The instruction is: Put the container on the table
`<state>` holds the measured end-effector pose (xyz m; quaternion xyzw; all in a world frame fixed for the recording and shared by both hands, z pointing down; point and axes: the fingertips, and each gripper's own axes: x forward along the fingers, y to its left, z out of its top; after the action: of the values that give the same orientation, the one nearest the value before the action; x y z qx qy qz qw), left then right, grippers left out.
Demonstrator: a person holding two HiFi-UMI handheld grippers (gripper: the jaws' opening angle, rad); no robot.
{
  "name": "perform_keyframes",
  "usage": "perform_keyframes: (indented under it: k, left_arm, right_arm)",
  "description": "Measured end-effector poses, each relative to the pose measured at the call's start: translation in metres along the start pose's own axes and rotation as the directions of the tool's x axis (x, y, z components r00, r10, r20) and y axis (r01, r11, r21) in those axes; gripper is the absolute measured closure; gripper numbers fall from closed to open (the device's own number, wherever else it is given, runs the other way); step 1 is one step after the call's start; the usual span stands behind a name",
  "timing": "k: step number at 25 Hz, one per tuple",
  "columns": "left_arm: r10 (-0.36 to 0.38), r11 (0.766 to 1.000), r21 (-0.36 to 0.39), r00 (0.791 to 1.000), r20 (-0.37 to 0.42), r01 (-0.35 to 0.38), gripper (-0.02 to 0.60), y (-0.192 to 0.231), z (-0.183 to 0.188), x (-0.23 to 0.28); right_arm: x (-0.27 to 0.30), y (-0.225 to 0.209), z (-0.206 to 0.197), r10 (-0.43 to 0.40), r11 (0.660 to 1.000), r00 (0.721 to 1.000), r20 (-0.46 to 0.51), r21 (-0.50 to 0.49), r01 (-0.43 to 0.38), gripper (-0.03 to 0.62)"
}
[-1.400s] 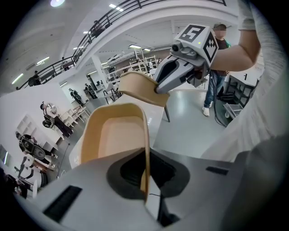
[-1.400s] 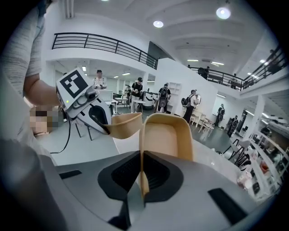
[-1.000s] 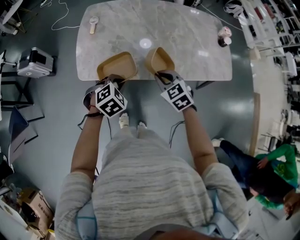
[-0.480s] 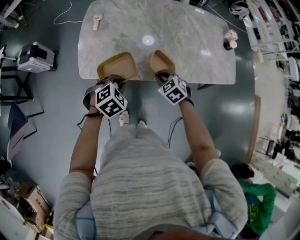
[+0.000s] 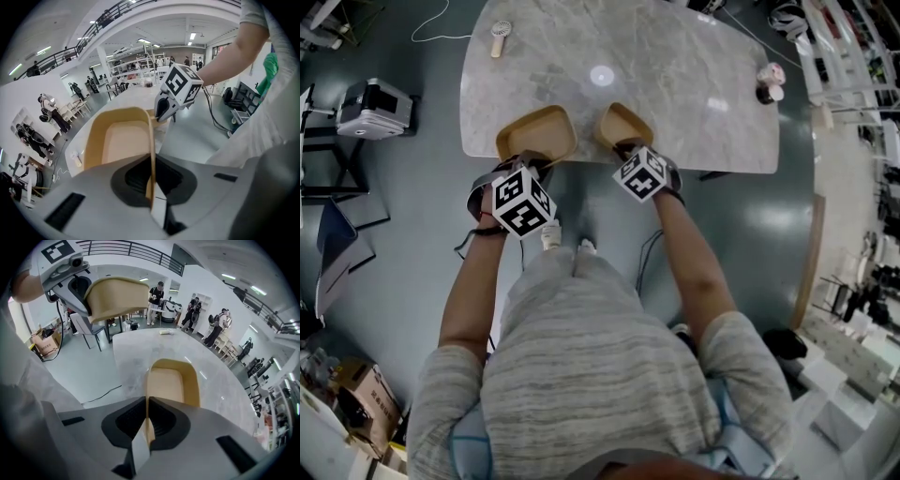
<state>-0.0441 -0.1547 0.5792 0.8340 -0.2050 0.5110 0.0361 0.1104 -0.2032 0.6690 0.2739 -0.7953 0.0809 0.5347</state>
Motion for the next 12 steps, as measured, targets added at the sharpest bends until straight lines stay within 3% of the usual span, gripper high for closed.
perform_keyframes:
  k: [12]
  left_arm:
    - [-0.014,1.000,0.005,1.000,-0.010,0.014,0.578,0.003,-0.004,0.007]
  right_arm:
    - [0.032,0.005,-0.010,0.020,0.999,0.997,-0.073,-0.026,-0.022,0.572]
